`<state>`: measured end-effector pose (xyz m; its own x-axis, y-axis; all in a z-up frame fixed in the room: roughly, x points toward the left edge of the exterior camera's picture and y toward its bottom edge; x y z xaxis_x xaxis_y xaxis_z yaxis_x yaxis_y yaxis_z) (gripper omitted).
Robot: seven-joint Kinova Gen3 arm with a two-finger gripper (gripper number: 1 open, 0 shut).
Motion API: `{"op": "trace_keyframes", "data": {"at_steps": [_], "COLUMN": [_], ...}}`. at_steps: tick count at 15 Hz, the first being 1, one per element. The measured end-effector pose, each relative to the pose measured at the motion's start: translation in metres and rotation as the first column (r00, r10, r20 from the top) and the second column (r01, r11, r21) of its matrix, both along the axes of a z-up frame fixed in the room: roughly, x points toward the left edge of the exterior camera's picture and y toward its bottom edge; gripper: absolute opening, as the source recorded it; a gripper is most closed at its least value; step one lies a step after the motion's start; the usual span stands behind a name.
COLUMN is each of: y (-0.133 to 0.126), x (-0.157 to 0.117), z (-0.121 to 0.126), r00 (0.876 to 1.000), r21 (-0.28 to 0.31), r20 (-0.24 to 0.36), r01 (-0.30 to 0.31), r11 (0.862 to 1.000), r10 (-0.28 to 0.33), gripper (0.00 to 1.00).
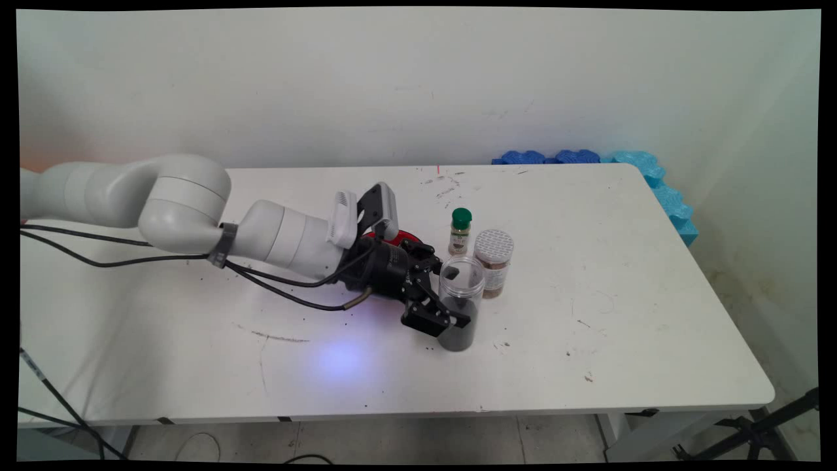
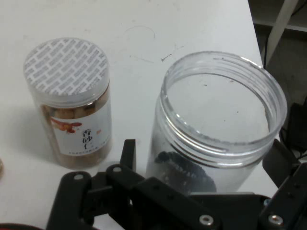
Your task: Pick up the black seasoning powder from the table, then pour the black seasoning powder in the red bowl
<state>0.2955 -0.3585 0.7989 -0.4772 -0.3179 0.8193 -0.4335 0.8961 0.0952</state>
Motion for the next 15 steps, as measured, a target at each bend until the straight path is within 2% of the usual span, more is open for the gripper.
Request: {"op": "trace_keyframes", "data": {"at_steps": [2,3,9,15], "y": [-0.001,-0.001,0.001,0.015], "x": [-0.002,-0.003,-0.001,0.012], "z": [-0.001,-0.001,0.005,0.038], "r00": [1.000,1.000,1.000,1.000], "r21": [0.001,0.001,0.018,0.047], "r20": [-0.001,-0.001,-0.005,-0.012], "r01": [0.002,0.002,0.000,0.000], "r11": [1.000,1.000,1.000,0.999], "r10": [-0.002,-0.002,0.000,0.001], "gripper": [1.00,0.00,0.00,0.00]}}
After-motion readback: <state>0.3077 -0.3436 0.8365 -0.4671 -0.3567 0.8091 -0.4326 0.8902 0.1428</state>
